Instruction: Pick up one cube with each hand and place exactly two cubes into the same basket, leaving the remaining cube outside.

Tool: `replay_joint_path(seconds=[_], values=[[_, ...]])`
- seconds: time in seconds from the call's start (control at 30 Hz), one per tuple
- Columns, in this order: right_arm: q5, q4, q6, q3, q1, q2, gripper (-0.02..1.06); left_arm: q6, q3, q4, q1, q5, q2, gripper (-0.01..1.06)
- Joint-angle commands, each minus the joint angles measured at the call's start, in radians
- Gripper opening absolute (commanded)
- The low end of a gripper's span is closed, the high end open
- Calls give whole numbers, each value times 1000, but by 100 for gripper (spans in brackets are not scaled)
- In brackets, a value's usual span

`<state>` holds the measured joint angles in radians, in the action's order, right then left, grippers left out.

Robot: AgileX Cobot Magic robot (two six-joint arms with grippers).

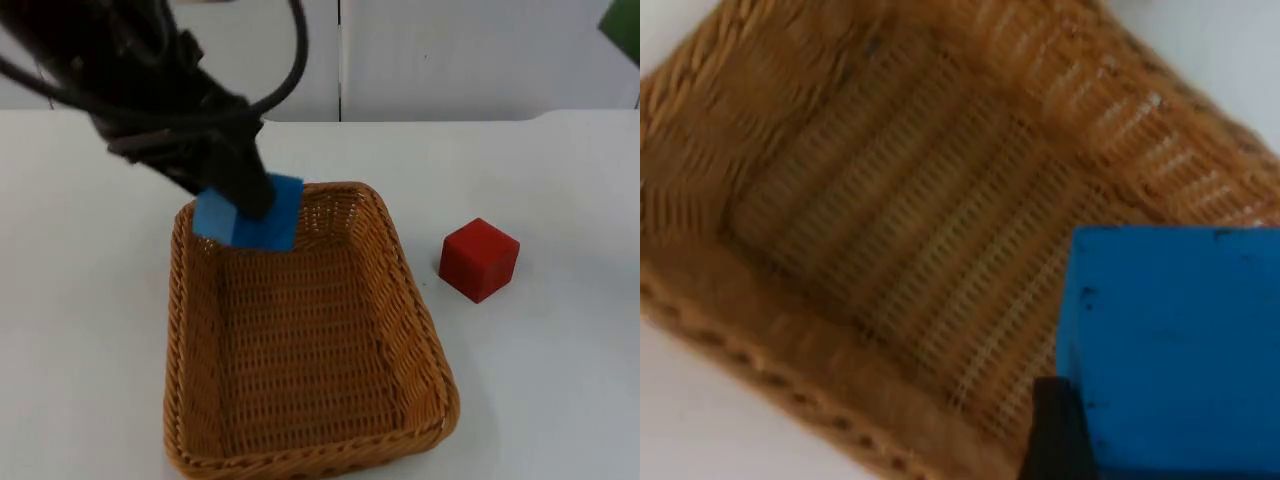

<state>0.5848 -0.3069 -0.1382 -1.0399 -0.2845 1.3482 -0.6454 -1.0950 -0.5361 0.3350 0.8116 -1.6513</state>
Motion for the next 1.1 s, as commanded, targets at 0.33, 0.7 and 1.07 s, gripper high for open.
replay_joint_path(seconds=[0.33, 0.7, 1.07], values=[[84, -9, -24, -270, -195, 281, 0, -1, 268, -47, 1, -216, 173, 0], [149, -9, -34, -536, -327, 535, 0, -3, 354, -113, 33, -278, 215, 0], [145, -18, -34, -619, -342, 675, 0, -49, 354, -107, 167, -428, 214, 0]])
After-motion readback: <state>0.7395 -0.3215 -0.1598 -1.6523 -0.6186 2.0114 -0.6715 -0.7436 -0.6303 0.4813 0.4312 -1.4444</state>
